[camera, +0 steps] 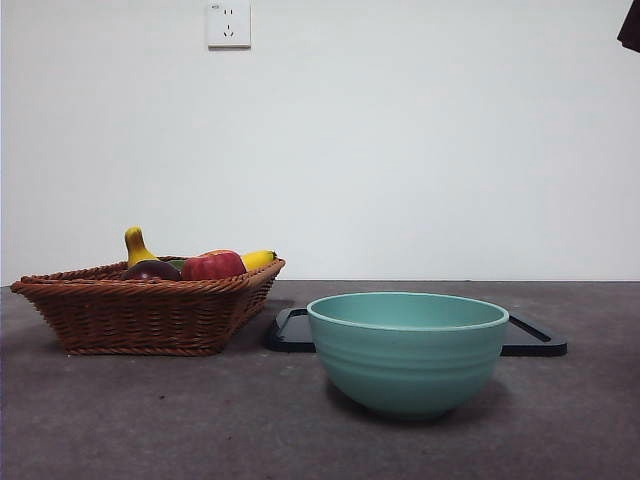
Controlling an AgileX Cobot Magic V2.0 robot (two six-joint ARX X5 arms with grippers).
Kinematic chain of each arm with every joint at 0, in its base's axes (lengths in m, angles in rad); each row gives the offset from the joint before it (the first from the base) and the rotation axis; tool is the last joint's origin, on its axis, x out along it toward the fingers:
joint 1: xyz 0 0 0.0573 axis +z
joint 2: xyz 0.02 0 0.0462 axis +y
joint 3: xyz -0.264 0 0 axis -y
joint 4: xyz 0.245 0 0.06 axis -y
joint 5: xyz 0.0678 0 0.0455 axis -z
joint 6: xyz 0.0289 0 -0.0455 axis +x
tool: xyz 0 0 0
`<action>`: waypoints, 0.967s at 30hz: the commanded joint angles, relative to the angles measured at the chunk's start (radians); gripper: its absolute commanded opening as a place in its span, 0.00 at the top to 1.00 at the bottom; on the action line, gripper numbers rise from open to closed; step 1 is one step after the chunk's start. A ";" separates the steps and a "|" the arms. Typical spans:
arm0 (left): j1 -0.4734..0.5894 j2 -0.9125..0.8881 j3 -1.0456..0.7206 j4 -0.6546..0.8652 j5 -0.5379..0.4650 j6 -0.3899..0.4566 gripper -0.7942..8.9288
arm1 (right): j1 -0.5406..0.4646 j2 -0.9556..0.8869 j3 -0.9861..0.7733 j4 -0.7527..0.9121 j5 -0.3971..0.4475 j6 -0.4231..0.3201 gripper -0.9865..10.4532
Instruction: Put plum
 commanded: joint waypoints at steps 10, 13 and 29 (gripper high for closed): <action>0.010 -0.074 -0.072 -0.053 -0.005 -0.015 0.91 | 0.008 0.006 0.016 0.007 0.000 -0.011 0.91; 0.010 -0.074 -0.072 -0.086 -0.005 -0.015 0.91 | 0.008 0.005 0.016 0.007 0.000 -0.011 0.91; 0.010 -0.074 -0.072 -0.182 -0.005 -0.015 0.91 | 0.008 0.006 0.016 0.007 0.000 -0.011 0.91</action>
